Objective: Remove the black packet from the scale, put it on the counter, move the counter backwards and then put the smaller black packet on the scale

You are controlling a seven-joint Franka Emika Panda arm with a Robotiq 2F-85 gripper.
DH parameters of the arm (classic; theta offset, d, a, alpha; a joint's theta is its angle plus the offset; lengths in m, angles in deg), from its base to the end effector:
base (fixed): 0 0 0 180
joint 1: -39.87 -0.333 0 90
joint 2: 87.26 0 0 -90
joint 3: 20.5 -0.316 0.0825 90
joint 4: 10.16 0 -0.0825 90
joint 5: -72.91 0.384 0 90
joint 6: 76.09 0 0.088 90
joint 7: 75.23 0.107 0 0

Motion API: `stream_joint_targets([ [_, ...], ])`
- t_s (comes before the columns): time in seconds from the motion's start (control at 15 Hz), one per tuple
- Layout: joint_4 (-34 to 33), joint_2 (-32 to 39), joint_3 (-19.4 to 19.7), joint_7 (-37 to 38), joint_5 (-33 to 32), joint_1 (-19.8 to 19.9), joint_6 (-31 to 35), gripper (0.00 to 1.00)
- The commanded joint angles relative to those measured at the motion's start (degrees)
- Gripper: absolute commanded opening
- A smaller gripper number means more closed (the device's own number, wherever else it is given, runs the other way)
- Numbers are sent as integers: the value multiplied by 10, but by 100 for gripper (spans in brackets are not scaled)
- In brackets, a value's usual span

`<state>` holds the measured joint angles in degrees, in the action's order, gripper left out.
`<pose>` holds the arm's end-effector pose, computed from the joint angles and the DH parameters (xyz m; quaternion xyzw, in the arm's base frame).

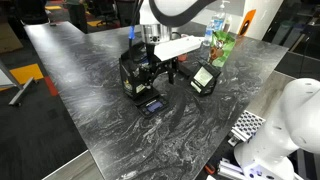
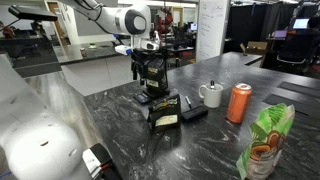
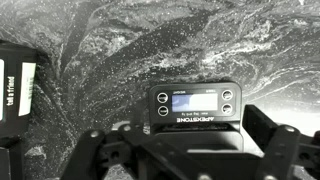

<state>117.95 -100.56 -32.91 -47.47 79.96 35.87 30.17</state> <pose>0.4404 0.1431 0.4519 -0.9887 0.1248 0.0832 0.0020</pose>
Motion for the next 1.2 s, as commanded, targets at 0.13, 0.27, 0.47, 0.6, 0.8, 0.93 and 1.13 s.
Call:
stream_joint_targets([
  [0.13, -1, 1, 7, 1, -2, -7, -1, 100],
  [0.27, -1, 1, 7, 1, -2, -7, -1, 100],
  [0.47, -1, 1, 7, 1, -2, -7, -1, 100],
  [0.6, -1, 0, 7, 1, -2, -7, -1, 100],
  [0.8, -19, -9, -2, 14, -14, -13, -17, 100],
  [0.93, -42, -14, -11, 38, -23, -20, -39, 100],
  [1.13, -87, -17, -25, 79, -54, -25, -99, 100],
])
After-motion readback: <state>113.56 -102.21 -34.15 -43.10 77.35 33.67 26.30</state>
